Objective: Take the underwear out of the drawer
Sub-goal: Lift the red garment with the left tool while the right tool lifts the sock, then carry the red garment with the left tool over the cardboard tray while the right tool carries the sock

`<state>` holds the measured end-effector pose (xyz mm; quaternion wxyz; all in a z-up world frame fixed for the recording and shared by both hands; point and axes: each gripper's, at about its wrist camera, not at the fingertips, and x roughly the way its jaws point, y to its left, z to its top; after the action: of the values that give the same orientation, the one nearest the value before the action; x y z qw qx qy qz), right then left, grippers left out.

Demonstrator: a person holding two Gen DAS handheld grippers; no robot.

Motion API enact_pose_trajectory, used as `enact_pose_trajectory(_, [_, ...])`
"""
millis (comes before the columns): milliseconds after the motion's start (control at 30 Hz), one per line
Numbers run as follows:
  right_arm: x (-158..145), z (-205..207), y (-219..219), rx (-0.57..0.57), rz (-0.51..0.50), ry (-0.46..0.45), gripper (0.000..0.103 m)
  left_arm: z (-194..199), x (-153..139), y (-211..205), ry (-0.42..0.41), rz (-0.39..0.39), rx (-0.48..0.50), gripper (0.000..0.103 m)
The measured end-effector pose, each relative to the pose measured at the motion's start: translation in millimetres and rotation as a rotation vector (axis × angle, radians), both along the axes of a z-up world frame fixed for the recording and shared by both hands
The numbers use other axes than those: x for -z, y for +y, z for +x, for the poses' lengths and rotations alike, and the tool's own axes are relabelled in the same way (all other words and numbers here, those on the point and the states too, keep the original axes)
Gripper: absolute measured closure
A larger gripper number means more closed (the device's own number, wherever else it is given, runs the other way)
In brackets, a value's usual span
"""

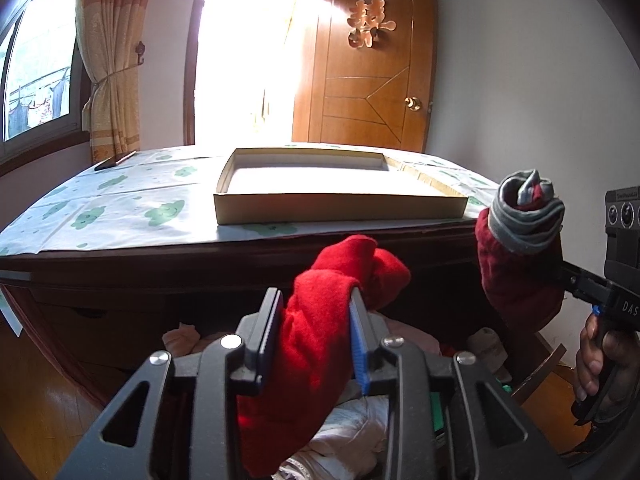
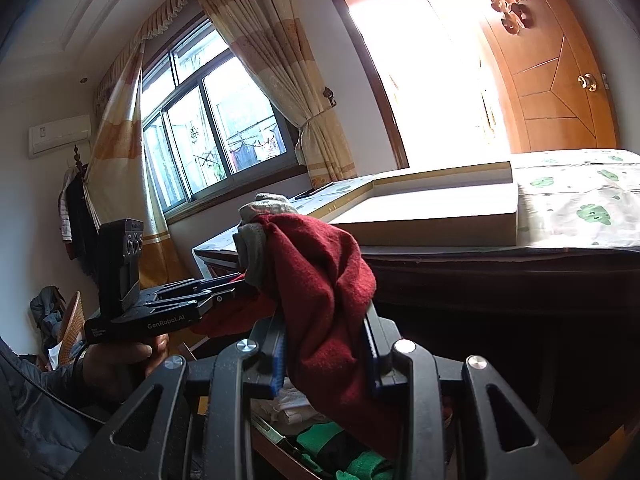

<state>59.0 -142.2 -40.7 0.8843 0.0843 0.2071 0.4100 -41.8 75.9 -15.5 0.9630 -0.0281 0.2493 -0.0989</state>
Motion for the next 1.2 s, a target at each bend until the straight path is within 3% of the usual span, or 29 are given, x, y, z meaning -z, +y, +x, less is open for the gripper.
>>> enact_pose_trajectory(1200, [-26.2,5.0,-2.1,0.027,0.075,-0.038,0.07,6.7,-47.2,6.8,-0.119,-0.008,-0.038,0.074])
